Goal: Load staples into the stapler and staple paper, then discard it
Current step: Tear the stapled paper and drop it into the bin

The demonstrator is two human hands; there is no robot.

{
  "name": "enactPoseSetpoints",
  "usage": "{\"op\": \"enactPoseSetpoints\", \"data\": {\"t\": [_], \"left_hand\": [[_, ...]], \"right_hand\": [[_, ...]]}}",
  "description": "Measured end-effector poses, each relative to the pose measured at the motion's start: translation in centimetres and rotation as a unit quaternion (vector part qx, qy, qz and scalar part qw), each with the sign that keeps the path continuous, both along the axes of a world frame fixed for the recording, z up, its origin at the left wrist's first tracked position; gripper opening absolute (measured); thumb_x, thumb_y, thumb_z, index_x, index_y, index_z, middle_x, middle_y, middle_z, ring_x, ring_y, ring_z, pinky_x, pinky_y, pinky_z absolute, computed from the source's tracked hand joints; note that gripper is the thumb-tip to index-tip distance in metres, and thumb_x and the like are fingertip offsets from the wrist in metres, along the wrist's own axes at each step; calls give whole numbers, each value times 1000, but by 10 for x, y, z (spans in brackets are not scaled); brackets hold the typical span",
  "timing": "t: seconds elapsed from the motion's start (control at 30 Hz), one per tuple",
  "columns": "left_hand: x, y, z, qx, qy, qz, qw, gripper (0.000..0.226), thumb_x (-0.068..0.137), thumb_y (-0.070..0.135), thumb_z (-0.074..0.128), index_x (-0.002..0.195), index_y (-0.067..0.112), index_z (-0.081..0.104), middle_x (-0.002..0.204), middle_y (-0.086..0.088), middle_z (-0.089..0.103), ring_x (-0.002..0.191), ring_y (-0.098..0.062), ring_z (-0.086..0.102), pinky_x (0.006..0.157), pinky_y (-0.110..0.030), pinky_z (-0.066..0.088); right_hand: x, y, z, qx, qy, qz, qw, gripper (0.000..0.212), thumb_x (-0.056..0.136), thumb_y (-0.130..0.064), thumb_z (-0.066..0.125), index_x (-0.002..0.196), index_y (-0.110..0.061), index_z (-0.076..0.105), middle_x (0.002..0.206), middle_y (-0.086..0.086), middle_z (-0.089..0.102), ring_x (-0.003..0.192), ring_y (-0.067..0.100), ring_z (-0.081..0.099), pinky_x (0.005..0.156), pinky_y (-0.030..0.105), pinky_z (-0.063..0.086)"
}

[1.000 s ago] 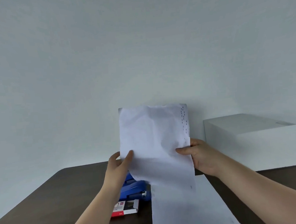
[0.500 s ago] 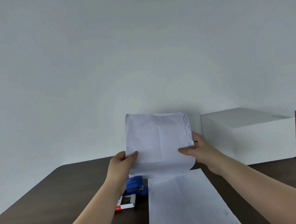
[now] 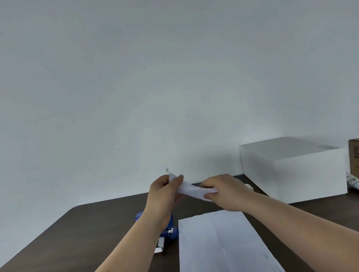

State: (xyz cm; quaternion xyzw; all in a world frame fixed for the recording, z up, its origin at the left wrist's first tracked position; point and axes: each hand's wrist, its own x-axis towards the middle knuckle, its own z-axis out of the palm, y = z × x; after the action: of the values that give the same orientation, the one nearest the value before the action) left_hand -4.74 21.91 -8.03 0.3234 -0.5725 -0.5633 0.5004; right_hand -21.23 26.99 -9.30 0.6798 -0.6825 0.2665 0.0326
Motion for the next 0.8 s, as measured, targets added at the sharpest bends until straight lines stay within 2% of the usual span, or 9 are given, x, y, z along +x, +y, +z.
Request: {"op": "enactPoseSetpoints", "data": {"t": [0.03,0.07,0.2,0.33,0.43,0.5,0.6,0.67,0.8], "left_hand": [[-1,4,1,-6,6,8,1000,19,92,17,60,82,1,58,88,-10,59,83,-19,59,86,-39,56],[-1,8,2,-7,10,24,1000,21,93,22,59,85,3,57,89,-8,56,86,-17,56,87,-40,56],[6,11,7,-6,-25,111,994,23,98,29,46,104,9,56,95,-8,59,89,-21,57,84,-39,53],[8,19,-2,1,-127,116,985,20,97,21,43,85,11,54,82,-9,57,74,-24,49,72,-36,43],[4,32,-10,4,-178,80,981,23,97,20,44,81,8,57,74,-7,58,71,-24,52,66,-33,44],[1,43,-15,-1,-173,58,983,25,97,19,45,77,8,57,66,-5,57,60,-19,50,56,-28,41],[-6,61,-27,-25,-209,40,977,26,97,19,44,75,10,55,64,-4,53,55,-17,46,50,-26,36],[-16,74,-39,-35,-236,16,971,26,97,21,42,75,12,53,65,-3,50,55,-17,43,51,-27,34],[-32,94,-59,-69,-272,-24,960,28,96,26,44,74,12,53,64,-3,50,57,-17,42,55,-29,35]], "right_hand": [[0,4,0,-13,6,-11,1000,22,92,-24,50,71,-23,56,72,-2,56,77,24,55,58,26,37],[2,10,3,-14,4,-27,1000,32,93,-23,47,61,-22,45,64,-3,47,70,24,48,52,25,30],[-5,25,12,-44,-64,-44,996,31,92,-21,48,63,-15,39,61,-1,41,65,22,43,50,27,25],[-8,48,17,-37,-121,-52,991,42,90,-21,54,58,-16,27,60,0,31,57,18,30,53,30,19],[-6,71,18,-71,-180,-65,979,34,89,-20,53,62,-10,36,62,7,38,57,22,36,55,31,22],[-4,91,17,-125,-262,-63,955,26,88,-21,55,77,3,56,78,20,60,70,33,55,59,31,33],[-4,132,-2,-193,-441,-41,876,20,85,-19,62,94,-1,66,99,16,71,91,32,68,78,39,55],[-5,158,-26,-193,-518,-25,833,15,85,-16,64,96,-6,70,99,8,75,92,26,71,86,43,57],[-9,202,-77,-185,-594,-36,782,12,87,-14,65,98,-11,70,97,3,76,88,21,73,77,37,57]]}}
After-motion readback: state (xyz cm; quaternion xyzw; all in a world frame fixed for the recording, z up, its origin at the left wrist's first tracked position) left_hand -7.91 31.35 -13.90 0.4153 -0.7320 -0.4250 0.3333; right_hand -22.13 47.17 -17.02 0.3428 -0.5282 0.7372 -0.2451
